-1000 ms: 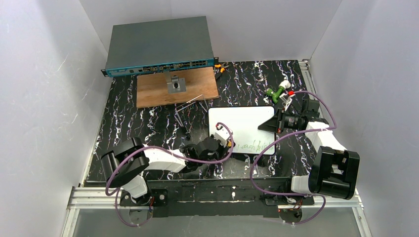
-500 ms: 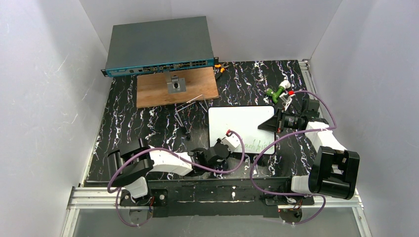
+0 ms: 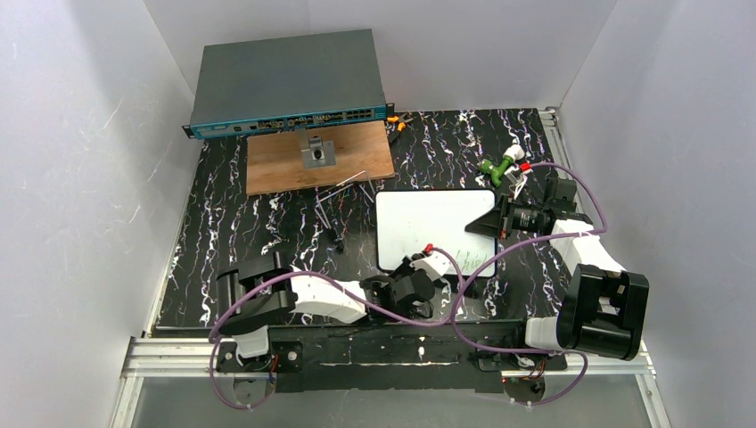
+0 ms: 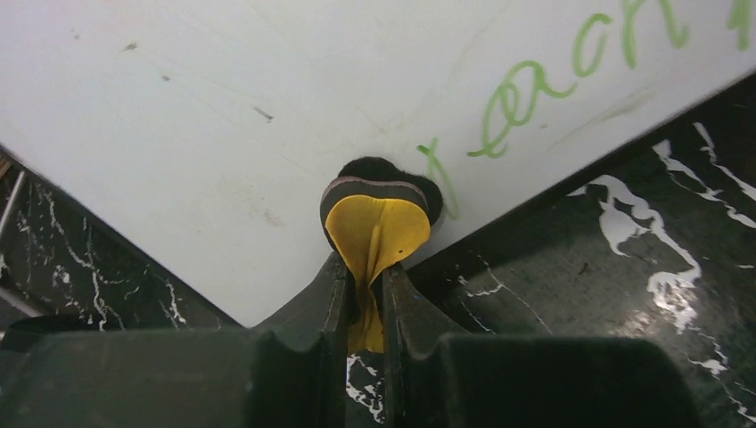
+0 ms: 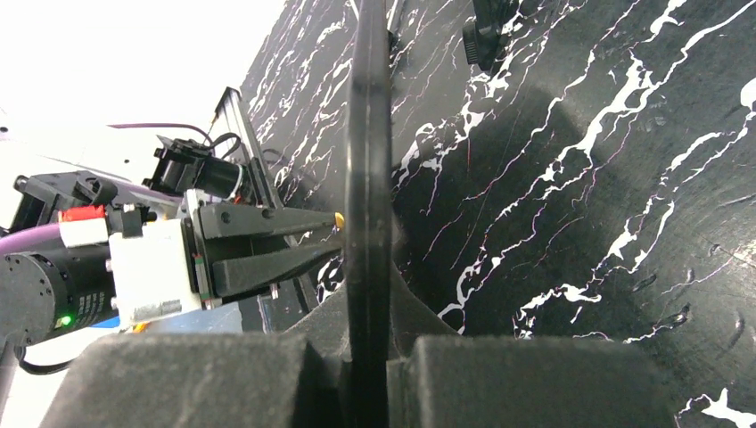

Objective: Erase the whiteboard

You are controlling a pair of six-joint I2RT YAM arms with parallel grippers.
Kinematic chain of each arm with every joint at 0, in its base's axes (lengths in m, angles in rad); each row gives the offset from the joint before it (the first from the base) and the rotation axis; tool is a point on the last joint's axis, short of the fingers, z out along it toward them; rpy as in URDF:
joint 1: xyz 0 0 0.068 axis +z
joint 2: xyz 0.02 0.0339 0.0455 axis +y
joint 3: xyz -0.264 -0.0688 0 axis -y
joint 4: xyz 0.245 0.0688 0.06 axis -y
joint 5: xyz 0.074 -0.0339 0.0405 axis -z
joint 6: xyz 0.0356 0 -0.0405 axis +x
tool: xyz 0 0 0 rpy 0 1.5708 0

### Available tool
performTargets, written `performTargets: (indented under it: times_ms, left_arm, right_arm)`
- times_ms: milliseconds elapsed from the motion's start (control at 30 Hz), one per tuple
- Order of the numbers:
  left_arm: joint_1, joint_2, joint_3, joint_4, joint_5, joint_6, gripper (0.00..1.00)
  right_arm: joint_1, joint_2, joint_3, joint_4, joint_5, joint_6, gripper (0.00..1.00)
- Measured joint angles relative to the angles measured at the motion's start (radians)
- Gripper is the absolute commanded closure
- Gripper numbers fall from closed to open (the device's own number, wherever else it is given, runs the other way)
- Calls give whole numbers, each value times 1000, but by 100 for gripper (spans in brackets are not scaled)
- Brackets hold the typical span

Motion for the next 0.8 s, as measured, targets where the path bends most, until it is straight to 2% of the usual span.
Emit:
performTargets:
  times_ms: [133,267,400,500,633,800]
  left_arm:
    - [29,-16,6,-65,-27,-66,100]
    - [105,-69,2,-117,-5,-142,100]
    - [197,-190,-80,-63,116,-216,100]
    - [219,-232,-97,-31,195,-242,100]
    - [222,-219,-86,10,357,-252,100]
    - [241,-136,28,-11,583,-252,100]
  right_arm:
    - [0,0,0,2,-1,1,99]
    - [0,0,0,-1,-1,6,99]
    - [6,0,0,-26,0,8,99]
    - [9,0,0,-34,1,8,99]
    - [9,0,0,-44,3,8,99]
    - [9,-1,0,-46,5,8,99]
